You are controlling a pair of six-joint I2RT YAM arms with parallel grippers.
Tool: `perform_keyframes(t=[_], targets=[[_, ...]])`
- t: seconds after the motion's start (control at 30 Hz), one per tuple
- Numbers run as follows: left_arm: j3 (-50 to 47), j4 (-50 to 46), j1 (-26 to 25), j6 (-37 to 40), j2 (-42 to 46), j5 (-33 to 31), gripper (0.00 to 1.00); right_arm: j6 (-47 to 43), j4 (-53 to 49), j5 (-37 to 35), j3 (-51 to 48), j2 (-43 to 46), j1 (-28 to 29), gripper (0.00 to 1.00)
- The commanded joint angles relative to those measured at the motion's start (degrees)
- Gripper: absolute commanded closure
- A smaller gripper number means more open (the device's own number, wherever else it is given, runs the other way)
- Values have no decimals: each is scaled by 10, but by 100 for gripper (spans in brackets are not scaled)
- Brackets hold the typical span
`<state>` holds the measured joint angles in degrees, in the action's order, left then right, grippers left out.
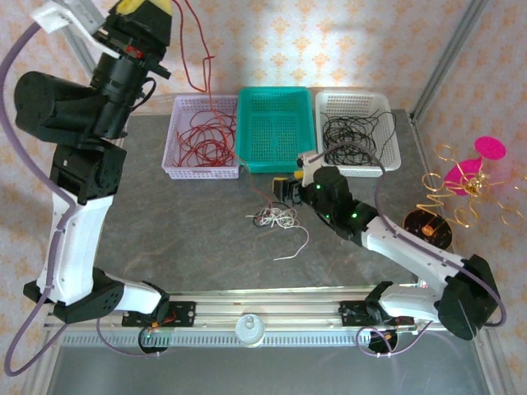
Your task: Untangle the cables
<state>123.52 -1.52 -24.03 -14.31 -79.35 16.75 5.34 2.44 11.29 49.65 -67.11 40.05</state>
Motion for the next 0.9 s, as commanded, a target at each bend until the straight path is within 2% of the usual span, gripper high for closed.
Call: perform_keyframes(t=[0.0,0.13,0.2,0.3,0.43,0.63,0.87], targets=[[-15,-13,-1,-24,14,26,100,-16,-53,109,88,3,-2,31],[-45,-32,-1,-40,21,40,100,83,-46,137,226,-53,-2,31],[-61,-42,-1,-44,23,46,100,105,-45,171,288,-83,-2,32],[-84,-57,-1,-51,25,57,100,154,-31,186,350,-114,-2,32],[-122,-62,-1,-54,32,71,100,200,-39,248,434,-153,-2,36],[-179,-60,-1,-46,47,58,100,264,6,295,451,-160,-2,36],[-190,-62,-1,-47,46,67,100,292,13,288,440,-166,-2,37]])
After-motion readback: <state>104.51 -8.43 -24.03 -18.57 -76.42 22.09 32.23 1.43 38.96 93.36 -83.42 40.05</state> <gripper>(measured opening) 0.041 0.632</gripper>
